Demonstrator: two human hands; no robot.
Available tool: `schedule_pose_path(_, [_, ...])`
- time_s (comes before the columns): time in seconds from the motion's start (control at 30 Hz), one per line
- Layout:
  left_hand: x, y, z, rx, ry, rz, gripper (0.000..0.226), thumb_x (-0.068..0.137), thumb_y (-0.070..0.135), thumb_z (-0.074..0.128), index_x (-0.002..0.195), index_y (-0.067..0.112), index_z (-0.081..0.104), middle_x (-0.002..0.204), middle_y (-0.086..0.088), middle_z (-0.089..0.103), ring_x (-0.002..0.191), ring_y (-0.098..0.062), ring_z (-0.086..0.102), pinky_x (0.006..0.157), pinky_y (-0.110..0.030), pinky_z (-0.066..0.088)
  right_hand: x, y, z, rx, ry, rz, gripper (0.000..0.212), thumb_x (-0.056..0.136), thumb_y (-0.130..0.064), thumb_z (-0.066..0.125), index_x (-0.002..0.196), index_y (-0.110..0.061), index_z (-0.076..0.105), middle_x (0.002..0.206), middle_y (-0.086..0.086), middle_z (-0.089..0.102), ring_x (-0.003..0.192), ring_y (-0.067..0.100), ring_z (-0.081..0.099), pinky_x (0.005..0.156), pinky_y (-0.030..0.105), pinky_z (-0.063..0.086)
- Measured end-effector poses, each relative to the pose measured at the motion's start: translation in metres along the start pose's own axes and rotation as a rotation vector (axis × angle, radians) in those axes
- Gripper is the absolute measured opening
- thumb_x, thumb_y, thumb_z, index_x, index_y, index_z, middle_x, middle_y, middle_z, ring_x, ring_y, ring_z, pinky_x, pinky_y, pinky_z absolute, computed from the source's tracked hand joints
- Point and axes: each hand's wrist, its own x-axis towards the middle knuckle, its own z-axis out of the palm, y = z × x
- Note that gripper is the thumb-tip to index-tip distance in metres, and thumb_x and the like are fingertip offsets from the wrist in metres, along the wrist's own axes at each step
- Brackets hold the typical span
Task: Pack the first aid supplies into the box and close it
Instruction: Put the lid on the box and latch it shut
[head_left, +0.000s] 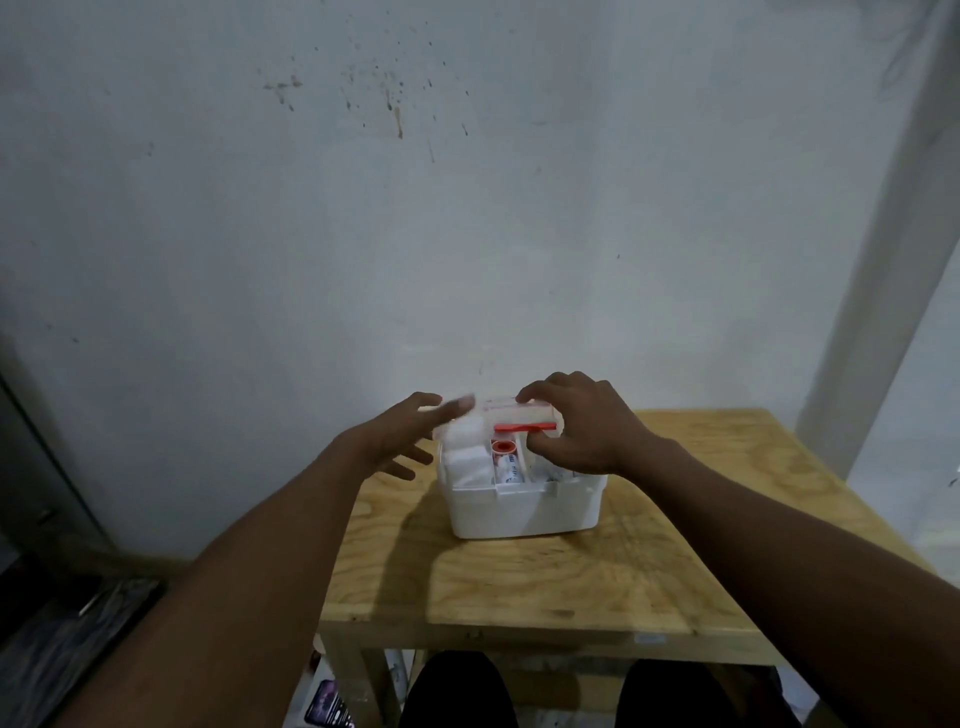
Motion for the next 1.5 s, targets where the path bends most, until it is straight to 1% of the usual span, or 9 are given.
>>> schedule_pose_path(0.1, [-0.002,0.003,0.002,-0.098,0.000,-0.013,0.126,0.046,0.102,0.044,0.150,0.032,0.034,0.145,-0.012,0.048,0.125,-0.039,0.054,0.102,-0.055,0.048,-0.005,0.003,0.006,-0.031,-0.096,-0.033,0.060,0.074,-0.064,0.050,0.125,-0.032,0.057,0.119,-0.003,0.059,0.111,0.021,0.053,0.091,0.041,0.045])
schedule_pose_path(0.33, [0.003,0.009,0.016,-0.090,0.051,-0.016,0.119,0.053,0.103,0.038,0.148,0.031,0.035,0.151,-0.013,0.045,0.127,-0.040,0.052,0.105,-0.058,0.046,-0.018,0.008,0.020,-0.075,-0.105,-0.074,0.069,0.072,-0.068,0.053,0.131,-0.032,0.051,0.130,-0.003,0.052,0.115,0.019,0.047,0.091,0.039,0.043])
schedule_pose_path(0.47, [0.010,0.012,0.026,-0.050,0.089,-0.004,0.098,0.077,0.092,0.030,0.151,0.030,0.033,0.155,-0.008,0.041,0.131,-0.038,0.049,0.102,-0.054,0.048,-0.020,0.005,0.016,0.034,-0.095,-0.017,0.071,0.078,-0.081,0.032,0.123,-0.034,0.059,0.126,-0.004,0.056,0.113,0.018,0.050,0.093,0.040,0.043])
schedule_pose_path(0.57, [0.019,0.011,0.033,-0.024,0.126,0.037,0.110,0.063,0.101,0.026,0.147,0.031,0.041,0.150,-0.005,0.048,0.126,-0.033,0.053,0.099,-0.055,0.050,-0.017,0.002,0.018,0.137,-0.019,0.036,0.071,0.088,-0.073,0.015,0.110,-0.029,0.066,0.110,-0.001,0.062,0.103,0.020,0.055,0.086,0.042,0.046])
schedule_pose_path(0.73, [0.032,-0.006,0.052,0.139,0.239,0.116,0.073,0.096,0.065,0.041,0.154,0.024,0.027,0.158,-0.015,0.036,0.138,-0.037,0.043,0.109,-0.050,0.043,-0.009,0.003,0.027,0.096,0.018,0.086,0.043,0.089,-0.056,0.040,0.110,-0.030,0.067,0.111,-0.001,0.064,0.104,0.021,0.056,0.086,0.040,0.046])
schedule_pose_path(0.97, [0.035,-0.010,0.062,0.108,0.322,0.155,0.069,0.099,0.053,0.048,0.156,0.021,0.026,0.159,-0.014,0.037,0.139,-0.037,0.044,0.111,-0.047,0.043,-0.013,0.012,0.032,0.040,-0.078,0.057,0.063,0.072,-0.065,0.056,0.127,-0.035,0.053,0.128,0.000,0.052,0.120,0.022,0.046,0.098,0.040,0.040])
schedule_pose_path(1.1, [0.033,-0.012,0.066,0.038,0.346,0.147,0.073,0.098,0.052,0.052,0.157,0.020,0.024,0.161,-0.011,0.035,0.142,-0.034,0.042,0.110,-0.042,0.039,-0.021,0.009,0.045,-0.090,-0.042,0.002,0.084,0.069,-0.080,0.047,0.139,-0.035,0.040,0.141,0.002,0.043,0.132,0.025,0.037,0.108,0.045,0.031])
schedule_pose_path(1.27, [0.033,-0.012,0.065,0.060,0.334,0.146,0.074,0.097,0.054,0.052,0.157,0.021,0.024,0.161,-0.009,0.035,0.141,-0.034,0.043,0.107,-0.042,0.042,-0.025,0.011,0.056,-0.199,-0.016,-0.065,0.088,0.074,-0.085,0.037,0.147,-0.037,0.026,0.157,0.001,0.030,0.150,0.028,0.016,0.117,0.056,0.015])
schedule_pose_path(1.5, [0.035,-0.012,0.065,0.044,0.329,0.143,0.074,0.097,0.054,0.053,0.157,0.022,0.024,0.162,-0.009,0.034,0.141,-0.034,0.043,0.107,-0.044,0.044,-0.023,0.013,0.055,-0.263,-0.077,-0.092,0.089,0.079,-0.081,0.039,0.151,-0.034,0.017,0.162,0.003,0.023,0.149,0.030,0.018,0.117,0.058,0.019])
